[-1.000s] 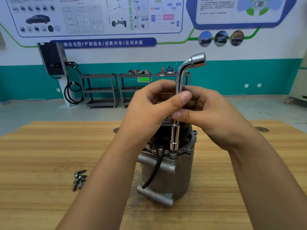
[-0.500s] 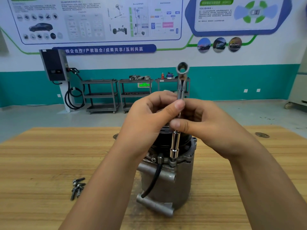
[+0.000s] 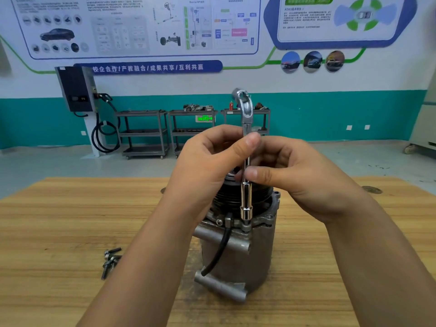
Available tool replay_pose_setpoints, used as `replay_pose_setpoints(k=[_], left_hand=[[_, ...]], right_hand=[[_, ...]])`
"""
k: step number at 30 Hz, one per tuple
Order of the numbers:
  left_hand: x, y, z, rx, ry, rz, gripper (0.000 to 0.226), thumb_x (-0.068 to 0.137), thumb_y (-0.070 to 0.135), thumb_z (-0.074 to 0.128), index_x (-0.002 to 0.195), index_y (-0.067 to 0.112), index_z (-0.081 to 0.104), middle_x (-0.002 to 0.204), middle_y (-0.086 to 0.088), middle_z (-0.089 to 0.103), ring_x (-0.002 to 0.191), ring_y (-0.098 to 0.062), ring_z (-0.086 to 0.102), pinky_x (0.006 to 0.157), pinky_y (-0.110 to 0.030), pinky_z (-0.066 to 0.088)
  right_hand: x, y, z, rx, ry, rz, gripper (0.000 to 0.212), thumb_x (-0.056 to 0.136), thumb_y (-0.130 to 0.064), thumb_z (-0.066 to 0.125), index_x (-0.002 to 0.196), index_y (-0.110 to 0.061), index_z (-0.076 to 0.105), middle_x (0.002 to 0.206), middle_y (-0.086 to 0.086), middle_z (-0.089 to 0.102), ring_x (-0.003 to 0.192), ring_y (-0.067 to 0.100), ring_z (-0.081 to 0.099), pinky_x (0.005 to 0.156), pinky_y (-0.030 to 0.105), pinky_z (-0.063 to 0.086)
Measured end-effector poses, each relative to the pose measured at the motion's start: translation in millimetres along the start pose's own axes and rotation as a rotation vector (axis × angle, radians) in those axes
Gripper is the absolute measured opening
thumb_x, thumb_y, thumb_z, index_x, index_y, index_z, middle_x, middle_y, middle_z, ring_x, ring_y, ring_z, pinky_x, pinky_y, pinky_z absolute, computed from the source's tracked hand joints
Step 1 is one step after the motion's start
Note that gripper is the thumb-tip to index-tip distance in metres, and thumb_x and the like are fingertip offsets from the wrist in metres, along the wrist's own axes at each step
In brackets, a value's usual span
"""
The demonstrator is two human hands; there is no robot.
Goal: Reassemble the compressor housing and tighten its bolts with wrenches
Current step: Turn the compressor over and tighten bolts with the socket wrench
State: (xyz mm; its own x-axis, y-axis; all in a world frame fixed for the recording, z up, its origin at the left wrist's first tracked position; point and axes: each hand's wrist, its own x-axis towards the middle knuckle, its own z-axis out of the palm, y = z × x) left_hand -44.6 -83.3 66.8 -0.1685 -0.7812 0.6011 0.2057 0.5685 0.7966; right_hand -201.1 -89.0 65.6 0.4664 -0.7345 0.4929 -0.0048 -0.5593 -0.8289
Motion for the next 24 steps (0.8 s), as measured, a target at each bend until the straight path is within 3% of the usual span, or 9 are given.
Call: replay_pose_setpoints(k=[7,10,12,16,20,22,24], left_hand=[[-1.3,-1.9,2.8,0.012,0.059,0.041,0.004,0.069,0.02,0.071,0.073,0.02,0.07,0.073,0.005,0.07,0.073,-0.008,0.067,0.067,-0.019,0.052],[-0.8,-2.8,1.8,0.009,0.065,0.037,0.007,0.07,0.02,0.07,0.075,0.016,0.07,0.075,0.001,0.069,0.076,-0.012,0.066,0.071,-0.021,0.053],[-1.0,-2.4,1.6,0.022,0.033,0.049,0.006,0.074,0.019,0.068,0.074,0.017,0.073,0.076,0.001,0.069,0.078,-0.012,0.066,0.073,-0.022,0.053],[-0.6,-1.5,-1.0,0.049,0.008,0.037,0.014,0.078,0.023,0.062,0.073,0.021,0.075,0.082,0.003,0.07,0.085,-0.013,0.066,0.08,-0.025,0.053],[-0.5,0.7,-1.1,0.036,-0.014,0.029,0.019,0.08,0.023,0.059,0.07,0.023,0.075,0.081,0.007,0.07,0.083,-0.01,0.064,0.071,-0.018,0.05],[-1.8,0.9,0.2,0.012,-0.026,0.021,0.017,0.079,0.027,0.06,0.073,0.022,0.075,0.08,0.005,0.07,0.078,-0.014,0.061,0.06,-0.018,0.048],[-2.6,0.5,1.1,-0.006,-0.03,0.011,0.017,0.079,0.029,0.061,0.077,0.021,0.076,0.082,0.003,0.071,0.08,-0.019,0.06,0.061,-0.023,0.049]], right_hand=[[0.3,-0.6,2.6,-0.079,0.057,0.005,0.036,0.066,-0.019,0.075,0.097,-0.006,0.065,0.079,0.001,0.063,0.079,0.011,0.062,0.076,0.026,0.053],[0.7,-1.3,4.0,-0.099,0.071,0.018,0.045,0.064,-0.022,0.077,0.104,-0.005,0.064,0.084,0.011,0.064,0.082,0.013,0.062,0.079,0.031,0.053],[0.3,-2.2,4.6,-0.095,0.063,0.018,0.04,0.067,-0.021,0.075,0.104,-0.01,0.066,0.094,0.016,0.066,0.088,0.017,0.064,0.081,0.032,0.054],[-1.6,-3.2,2.8,0.02,-0.019,0.008,0.028,0.076,-0.012,0.064,0.104,-0.014,0.069,0.099,0.007,0.072,0.099,0.017,0.067,0.082,0.021,0.05],[-2.5,-2.7,-0.1,0.088,-0.038,0.003,0.028,0.078,-0.007,0.061,0.103,-0.015,0.069,0.098,0.006,0.074,0.1,0.018,0.068,0.084,0.022,0.05],[-2.7,-2.4,-0.9,0.105,-0.04,-0.003,0.026,0.077,-0.007,0.062,0.1,-0.017,0.07,0.091,0.004,0.074,0.094,0.016,0.069,0.081,0.02,0.05],[-2.2,-1.7,-1.2,0.112,-0.035,-0.006,0.024,0.075,-0.008,0.065,0.097,-0.017,0.07,0.089,0.004,0.073,0.089,0.015,0.069,0.079,0.02,0.051]])
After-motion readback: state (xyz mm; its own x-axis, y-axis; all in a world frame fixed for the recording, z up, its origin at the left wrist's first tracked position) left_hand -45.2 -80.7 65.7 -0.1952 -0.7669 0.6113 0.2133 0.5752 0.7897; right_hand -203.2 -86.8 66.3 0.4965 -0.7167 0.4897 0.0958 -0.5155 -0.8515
